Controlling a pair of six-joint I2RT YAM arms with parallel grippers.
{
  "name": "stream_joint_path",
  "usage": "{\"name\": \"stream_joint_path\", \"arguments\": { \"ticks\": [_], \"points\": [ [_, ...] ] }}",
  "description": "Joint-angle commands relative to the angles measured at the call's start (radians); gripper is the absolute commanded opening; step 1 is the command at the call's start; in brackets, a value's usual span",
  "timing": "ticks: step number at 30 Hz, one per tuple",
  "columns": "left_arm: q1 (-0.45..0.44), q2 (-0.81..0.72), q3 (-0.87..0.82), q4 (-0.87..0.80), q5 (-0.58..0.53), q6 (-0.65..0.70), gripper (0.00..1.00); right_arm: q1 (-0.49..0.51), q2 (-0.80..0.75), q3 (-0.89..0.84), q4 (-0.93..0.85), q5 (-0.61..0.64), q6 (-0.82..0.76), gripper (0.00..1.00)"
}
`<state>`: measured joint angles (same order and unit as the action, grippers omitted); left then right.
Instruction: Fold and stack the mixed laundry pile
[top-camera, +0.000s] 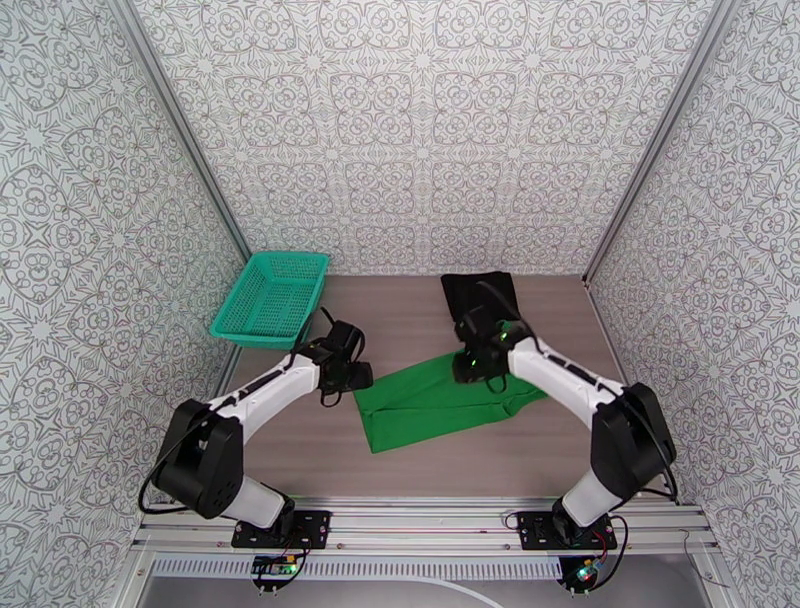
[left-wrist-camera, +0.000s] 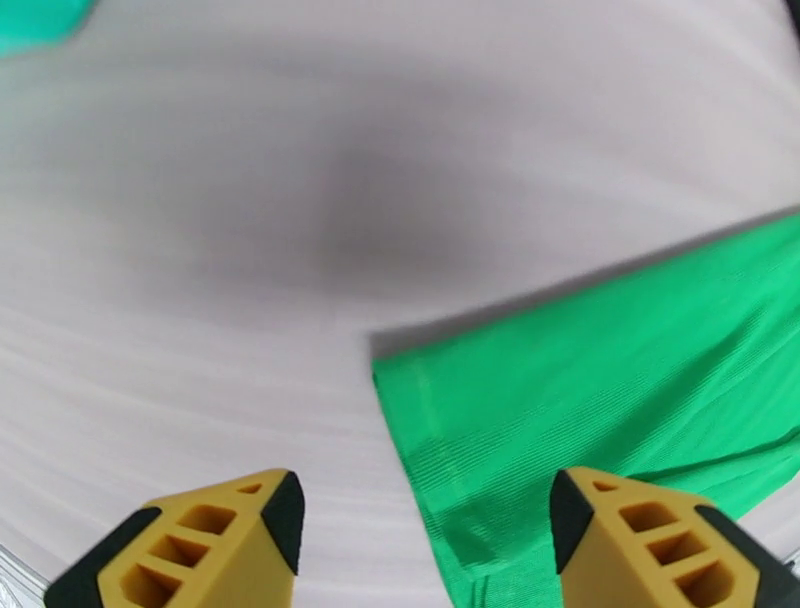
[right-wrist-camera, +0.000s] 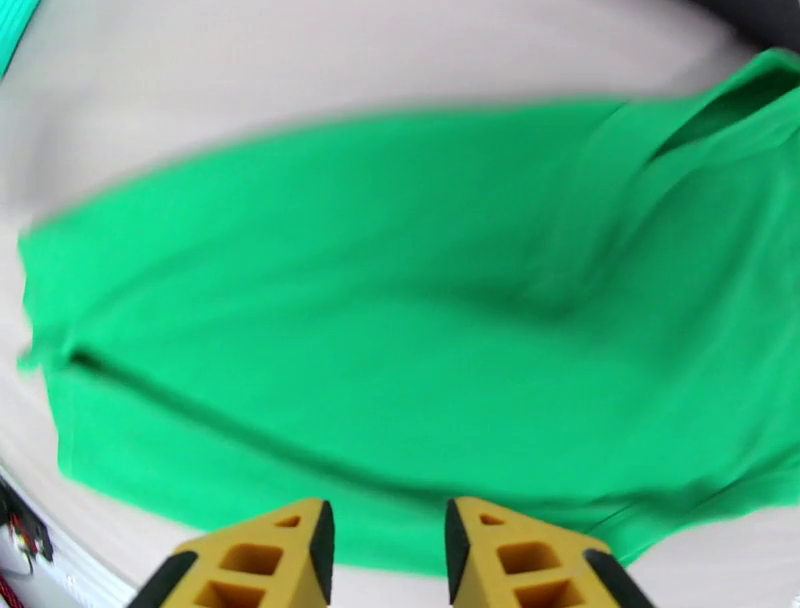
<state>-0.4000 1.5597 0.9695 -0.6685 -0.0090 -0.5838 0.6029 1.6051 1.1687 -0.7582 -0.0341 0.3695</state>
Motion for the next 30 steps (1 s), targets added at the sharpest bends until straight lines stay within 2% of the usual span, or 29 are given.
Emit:
{"name": "stream_joint_path", "arguments": {
  "ticks": [1, 7, 12, 17, 22, 25, 30],
  "points": [
    [0.024, 0.053, -0.036, 0.087, 0.082, -0.014, 0.69, 0.047, -0.054, -0.046, 0.038, 0.045, 0.092, 0.37],
    [0.038, 0.136, -0.043, 0.157, 0.083, -0.02, 0.66, 0.113, -0.088, -0.1, 0.056, 0.054, 0.146, 0.37],
    [0.041, 0.212, -0.03, 0.201, 0.08, -0.007, 0.57, 0.218, -0.052, -0.097, 0.08, 0.046, 0.175, 0.37],
    [0.041, 0.282, -0.009, 0.239, 0.1, 0.004, 0.4, 0.375, 0.081, 0.007, 0.079, 0.05, 0.164, 0.43],
    [0.037, 0.306, -0.015, 0.285, 0.145, -0.001, 0.13, 0.52, 0.284, 0.204, 0.024, 0.082, 0.084, 0.53],
    [0.036, 0.303, -0.024, 0.298, 0.158, 0.001, 0.0, 0.572, 0.373, 0.314, -0.013, 0.111, 0.054, 0.56],
    [0.04, 0.287, -0.043, 0.316, 0.174, 0.002, 0.0, 0.612, 0.471, 0.429, -0.05, 0.133, 0.046, 0.57]
  ]
}}
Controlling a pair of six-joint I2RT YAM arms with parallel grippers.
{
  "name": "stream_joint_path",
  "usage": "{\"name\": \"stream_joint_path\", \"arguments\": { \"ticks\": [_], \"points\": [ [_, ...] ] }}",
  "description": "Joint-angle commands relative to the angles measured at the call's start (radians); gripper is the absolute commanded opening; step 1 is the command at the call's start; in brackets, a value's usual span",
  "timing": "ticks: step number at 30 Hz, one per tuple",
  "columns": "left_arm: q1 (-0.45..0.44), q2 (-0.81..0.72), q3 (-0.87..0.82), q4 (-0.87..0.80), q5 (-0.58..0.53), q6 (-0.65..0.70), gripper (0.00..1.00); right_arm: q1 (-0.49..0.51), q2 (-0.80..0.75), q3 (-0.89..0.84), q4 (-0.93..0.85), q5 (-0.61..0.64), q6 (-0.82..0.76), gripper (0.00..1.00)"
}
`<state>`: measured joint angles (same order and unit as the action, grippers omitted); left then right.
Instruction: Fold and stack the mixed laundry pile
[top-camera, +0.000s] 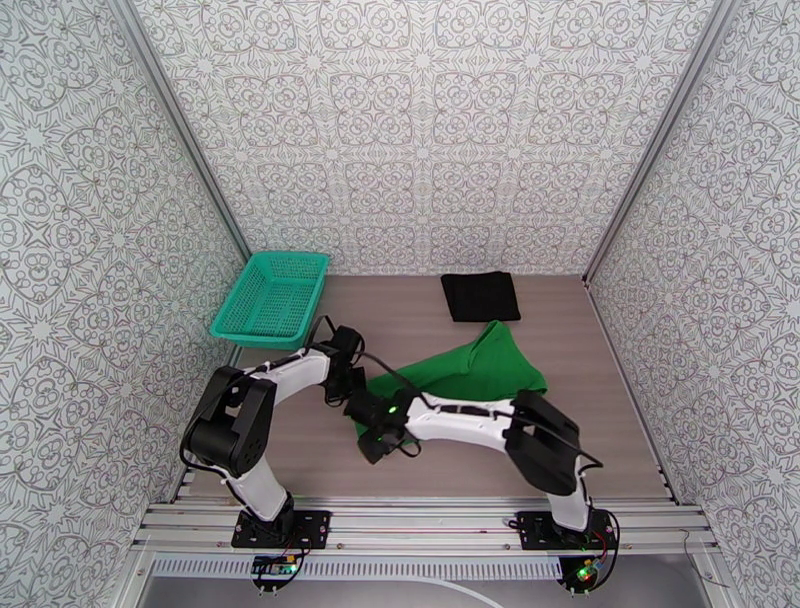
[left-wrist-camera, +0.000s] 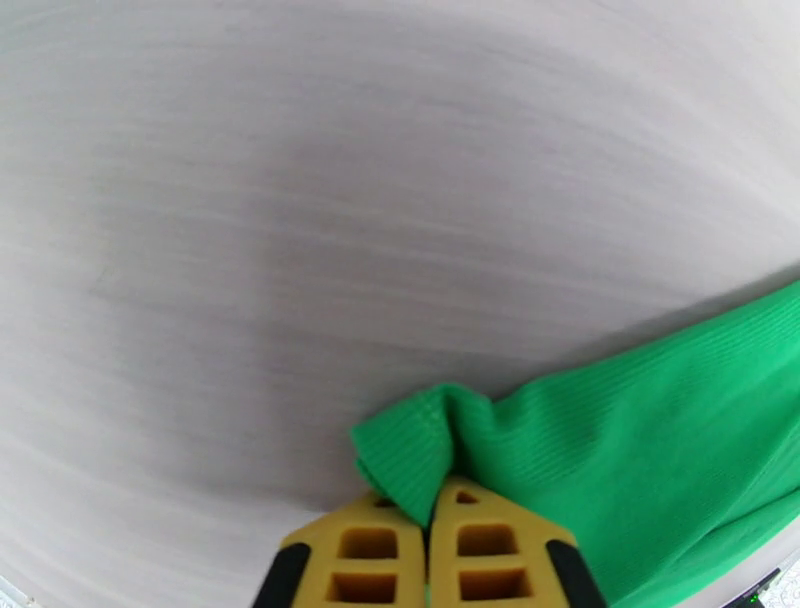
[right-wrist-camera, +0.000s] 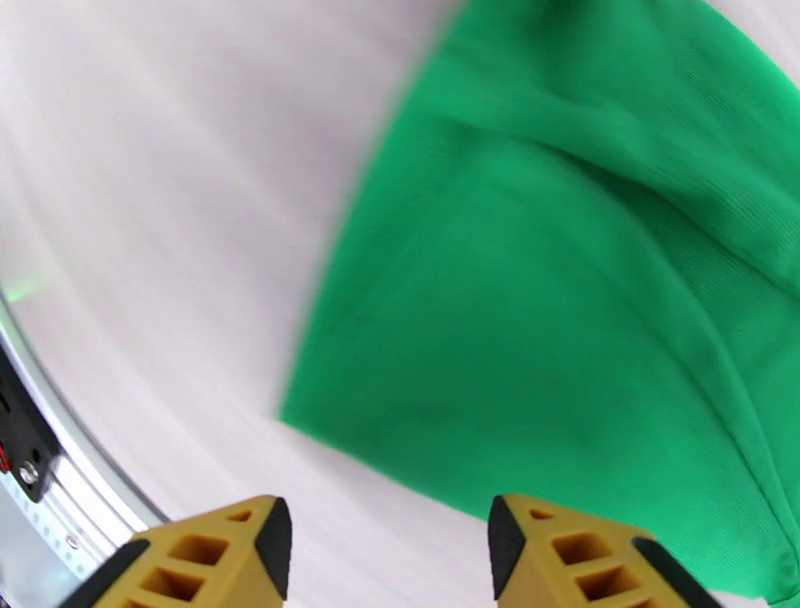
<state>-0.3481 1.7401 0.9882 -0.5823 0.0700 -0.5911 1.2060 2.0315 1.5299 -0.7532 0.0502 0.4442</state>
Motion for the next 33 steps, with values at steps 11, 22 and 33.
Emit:
{"name": "stream_joint_path", "arguments": {
  "ticks": [11, 22, 33],
  "points": [
    [0.011, 0.079, -0.089, 0.266, 0.161, 0.007, 0.0, 0.04, 0.167, 0.156, -0.069, 0.076, -0.012, 0.53],
    [0.018, 0.078, -0.094, 0.272, 0.172, 0.007, 0.0, 0.044, 0.222, 0.186, -0.095, 0.067, 0.022, 0.36],
    [0.045, -0.038, -0.172, 0.253, 0.194, 0.006, 0.0, 0.046, 0.186, 0.194, -0.096, 0.084, 0.028, 0.0]
  ]
}}
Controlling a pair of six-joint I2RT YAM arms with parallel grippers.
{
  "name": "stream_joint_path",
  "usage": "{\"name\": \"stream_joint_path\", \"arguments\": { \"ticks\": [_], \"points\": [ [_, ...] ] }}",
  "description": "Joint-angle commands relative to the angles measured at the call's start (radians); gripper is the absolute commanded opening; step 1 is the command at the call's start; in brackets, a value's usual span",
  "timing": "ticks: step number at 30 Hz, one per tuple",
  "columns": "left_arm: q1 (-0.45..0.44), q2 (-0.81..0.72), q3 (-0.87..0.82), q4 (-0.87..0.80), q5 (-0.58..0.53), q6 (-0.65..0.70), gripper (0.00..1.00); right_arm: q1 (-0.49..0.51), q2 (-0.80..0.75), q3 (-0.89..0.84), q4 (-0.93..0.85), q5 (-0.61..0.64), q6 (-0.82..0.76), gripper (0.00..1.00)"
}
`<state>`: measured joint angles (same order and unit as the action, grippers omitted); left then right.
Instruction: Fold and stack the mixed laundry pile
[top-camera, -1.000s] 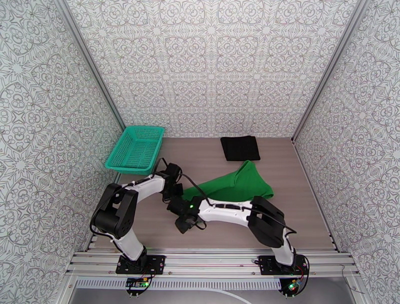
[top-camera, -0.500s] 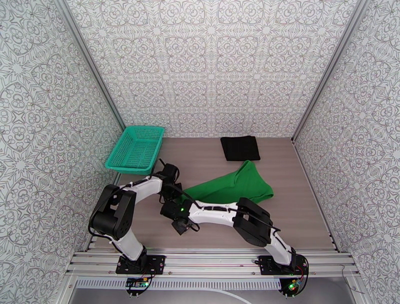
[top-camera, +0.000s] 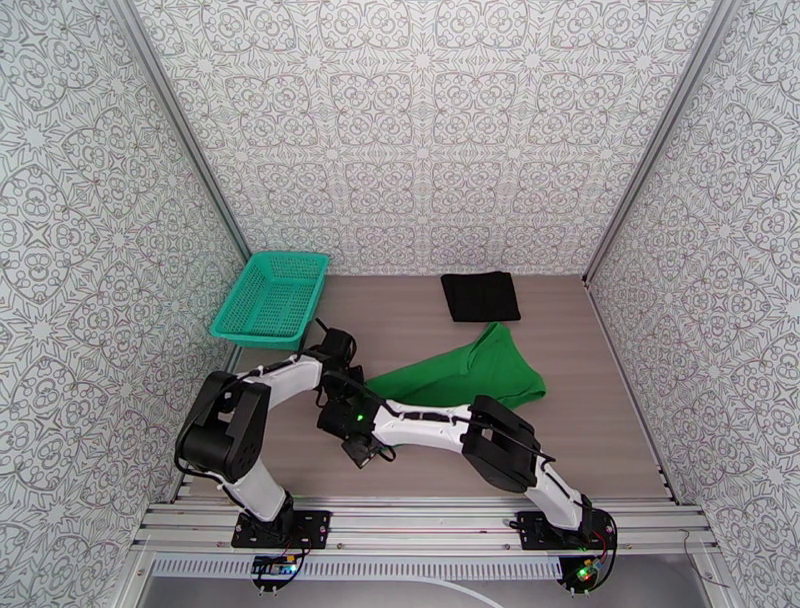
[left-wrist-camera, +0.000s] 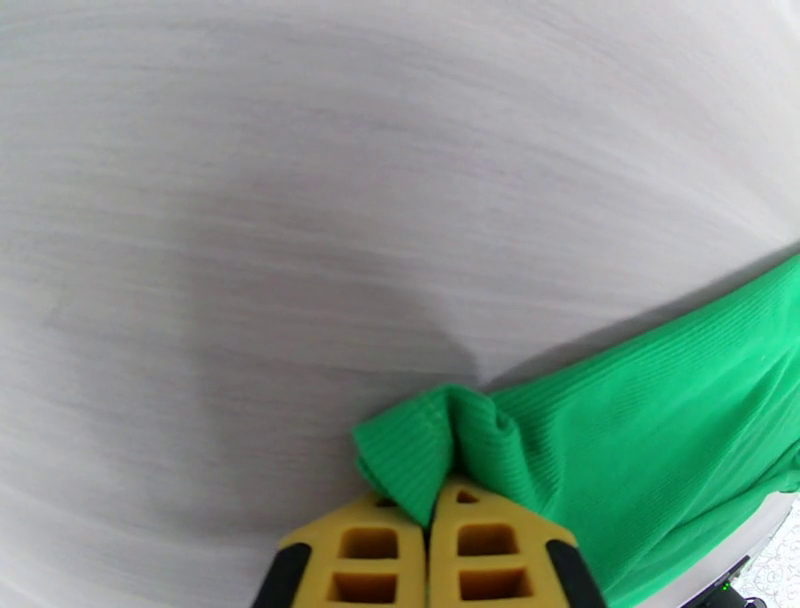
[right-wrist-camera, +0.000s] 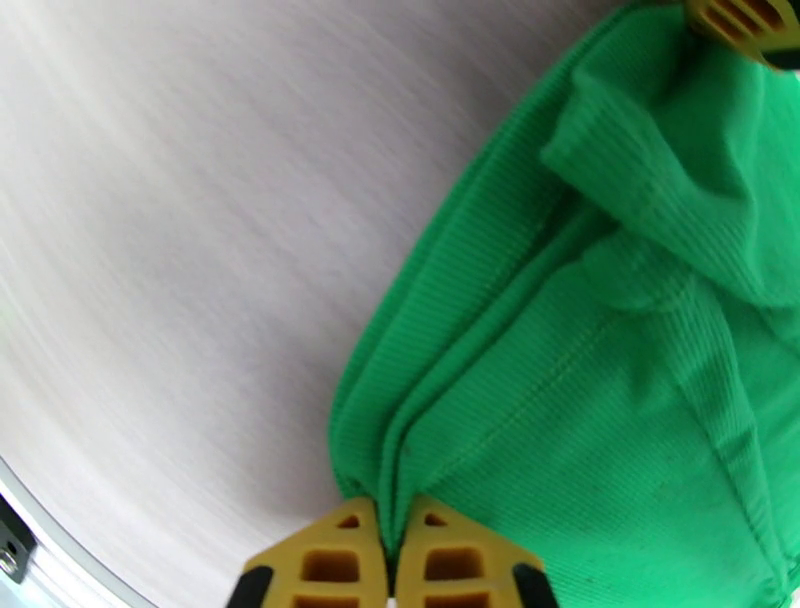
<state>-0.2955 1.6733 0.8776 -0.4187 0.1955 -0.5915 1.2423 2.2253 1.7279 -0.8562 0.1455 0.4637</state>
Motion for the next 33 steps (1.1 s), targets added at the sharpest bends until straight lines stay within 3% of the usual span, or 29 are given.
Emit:
{"name": "stream_joint_path", "arguments": {
  "ticks": [1, 7, 14, 33],
  "points": [
    [-0.008, 0.007, -0.059, 0.07, 0.065, 0.011, 0.0, 0.009, -0.031, -0.015, 0.012, -0.001, 0.012, 0.0],
    [-0.065, -0.088, 0.061, -0.088, 0.014, 0.028, 0.0, -0.004, -0.184, -0.113, 0.025, 0.101, 0.054, 0.0],
    [-0.164, -0.044, 0.312, -0.203, -0.004, 0.034, 0.0, -0.066, -0.389, -0.313, 0.063, 0.169, 0.121, 0.0],
    [-0.352, 0.463, 1.021, -0.41, 0.038, 0.074, 0.0, -0.315, -0.709, -0.728, 0.106, 0.256, 0.191, 0.0]
  ]
}}
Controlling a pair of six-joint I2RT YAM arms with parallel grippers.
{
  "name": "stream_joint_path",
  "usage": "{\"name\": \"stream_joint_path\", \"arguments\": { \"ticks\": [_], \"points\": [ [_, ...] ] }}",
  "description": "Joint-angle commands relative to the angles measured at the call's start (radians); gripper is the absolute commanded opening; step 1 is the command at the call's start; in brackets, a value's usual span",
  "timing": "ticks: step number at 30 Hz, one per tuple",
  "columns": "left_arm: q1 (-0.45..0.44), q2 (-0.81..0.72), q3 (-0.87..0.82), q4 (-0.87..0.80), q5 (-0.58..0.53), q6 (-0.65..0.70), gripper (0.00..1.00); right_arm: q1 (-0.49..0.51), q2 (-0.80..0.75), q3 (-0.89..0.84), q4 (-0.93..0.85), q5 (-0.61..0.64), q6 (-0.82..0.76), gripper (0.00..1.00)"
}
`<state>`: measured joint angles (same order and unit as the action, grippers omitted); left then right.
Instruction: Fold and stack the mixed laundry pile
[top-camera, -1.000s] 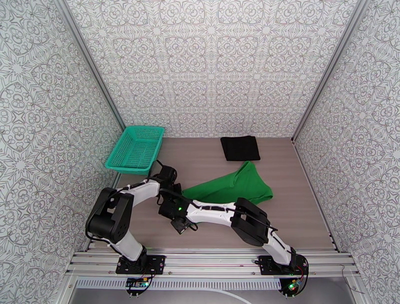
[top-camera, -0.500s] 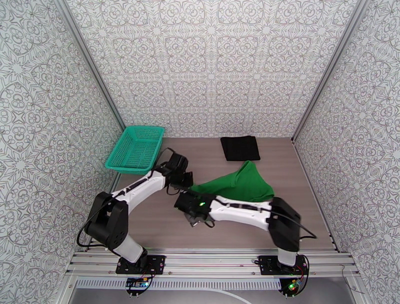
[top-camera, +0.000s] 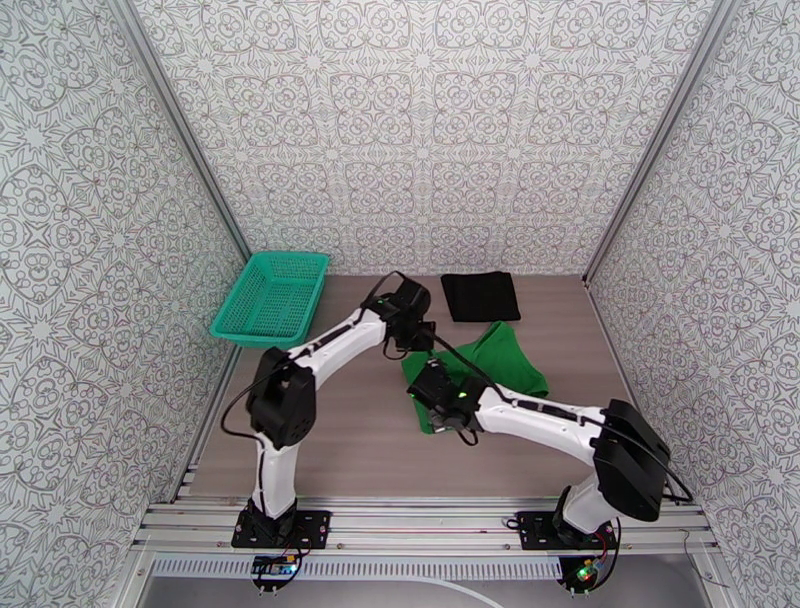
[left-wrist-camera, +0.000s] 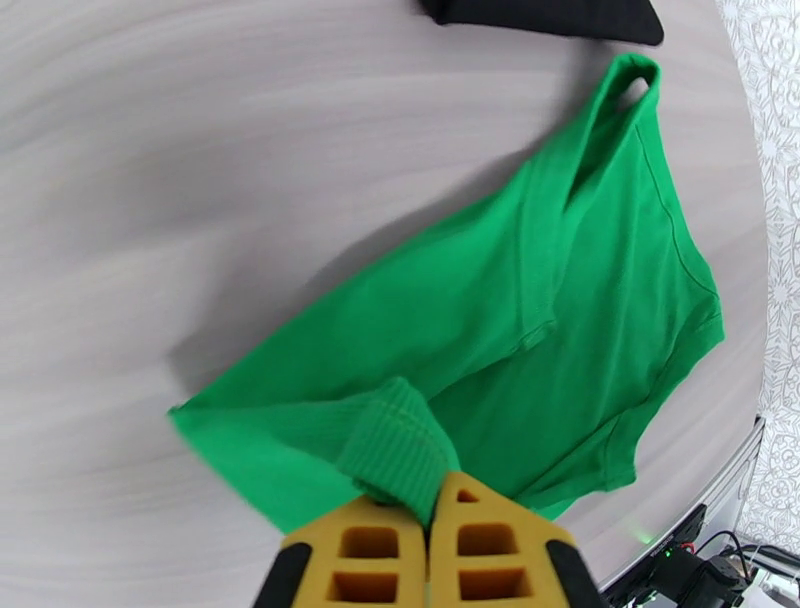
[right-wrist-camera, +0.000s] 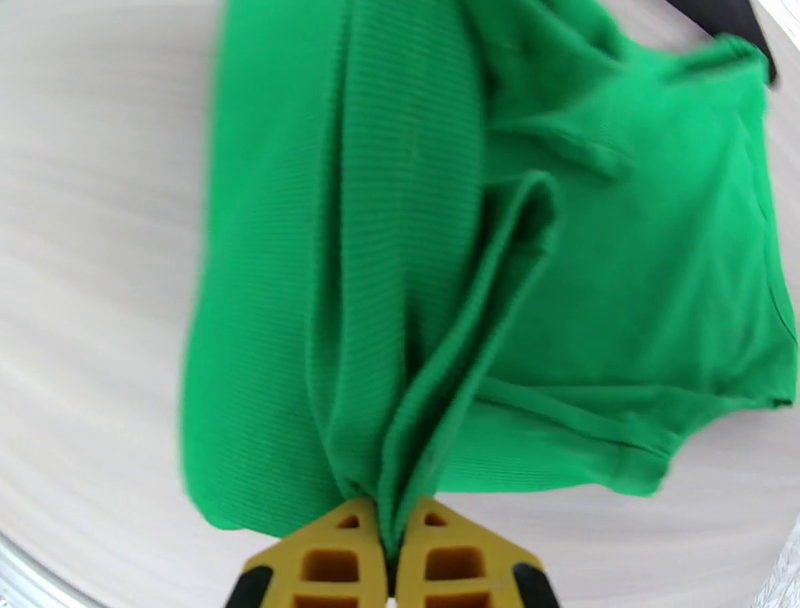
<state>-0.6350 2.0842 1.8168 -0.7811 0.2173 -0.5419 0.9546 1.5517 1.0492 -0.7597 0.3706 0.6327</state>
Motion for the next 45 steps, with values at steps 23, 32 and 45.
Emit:
{"name": "stream_joint_path", "arguments": {
  "ticks": [23, 32, 45],
  "points": [
    [-0.009, 0.285, 0.23, -0.03, 0.061, 0.019, 0.09, -0.095, 0.1, -0.116, 0.089, 0.129, 0.046, 0.0],
    [0.004, 0.263, 0.259, 0.04, 0.109, 0.034, 0.73, -0.099, 0.028, -0.087, -0.005, 0.226, 0.087, 0.41],
    [0.02, -0.122, -0.064, 0.004, -0.052, 0.052, 0.29, -0.146, -0.238, -0.049, -0.081, -0.024, -0.062, 0.24]
  ]
}}
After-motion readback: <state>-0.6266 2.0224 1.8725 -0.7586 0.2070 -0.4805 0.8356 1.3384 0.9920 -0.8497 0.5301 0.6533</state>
